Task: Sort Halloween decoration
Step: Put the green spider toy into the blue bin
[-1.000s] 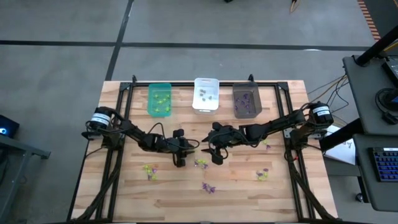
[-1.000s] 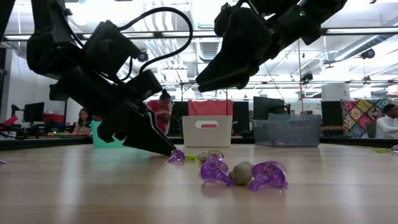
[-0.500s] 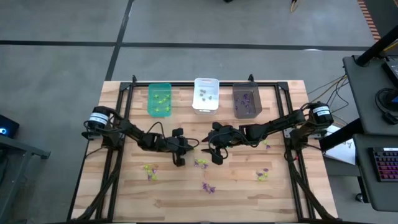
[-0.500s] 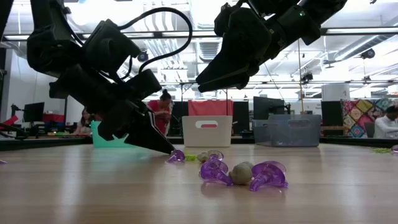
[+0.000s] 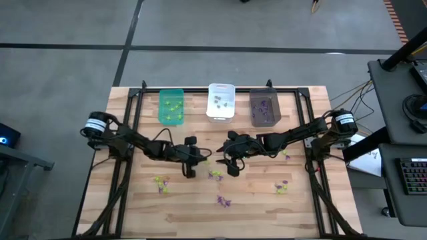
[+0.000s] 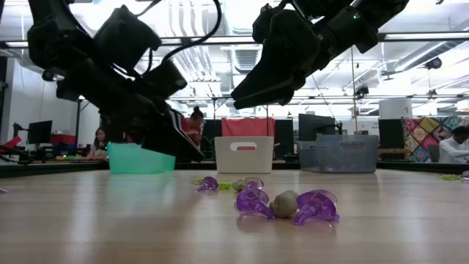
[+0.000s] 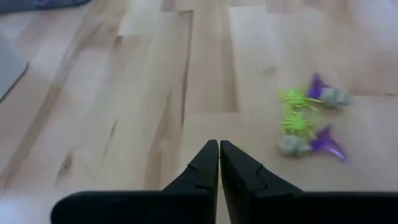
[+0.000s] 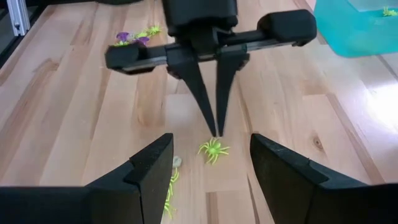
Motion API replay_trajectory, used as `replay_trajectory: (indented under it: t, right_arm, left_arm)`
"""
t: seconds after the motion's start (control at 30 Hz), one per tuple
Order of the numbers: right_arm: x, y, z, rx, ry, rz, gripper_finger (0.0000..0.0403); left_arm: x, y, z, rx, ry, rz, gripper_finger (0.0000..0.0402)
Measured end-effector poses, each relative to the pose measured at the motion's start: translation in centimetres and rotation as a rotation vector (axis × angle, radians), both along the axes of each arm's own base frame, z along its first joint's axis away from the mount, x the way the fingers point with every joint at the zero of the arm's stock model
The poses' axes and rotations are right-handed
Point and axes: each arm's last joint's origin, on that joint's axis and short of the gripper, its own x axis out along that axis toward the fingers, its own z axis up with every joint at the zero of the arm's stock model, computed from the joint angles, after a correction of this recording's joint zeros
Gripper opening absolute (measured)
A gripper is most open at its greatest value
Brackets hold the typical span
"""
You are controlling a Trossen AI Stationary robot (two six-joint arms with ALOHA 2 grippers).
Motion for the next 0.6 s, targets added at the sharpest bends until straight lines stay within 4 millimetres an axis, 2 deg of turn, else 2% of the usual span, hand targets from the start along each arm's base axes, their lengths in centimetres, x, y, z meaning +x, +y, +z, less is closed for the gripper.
replay_trajectory:
  t: [0.27, 0.43, 0.6]
  right_arm:
    - [0.2, 0.0, -0.6, 0.007, 0.01, -0.006, 0.0208]
    - [0.9, 0.1, -3.1, 0.039, 0.067, -0.03, 0.0205]
    - [1.4, 0.0, -4.7, 0.047, 0.087, -0.043, 0.018]
  left_arm:
    - [-0.2, 0.0, 0.1, -0.005, 0.025, -0.004, 0.0]
    - [-0.2, 0.0, -0.4, -0.01, 0.042, 0.001, 0.0]
    - [-0.2, 0.0, -0.4, -0.011, 0.047, 0.001, 0.0]
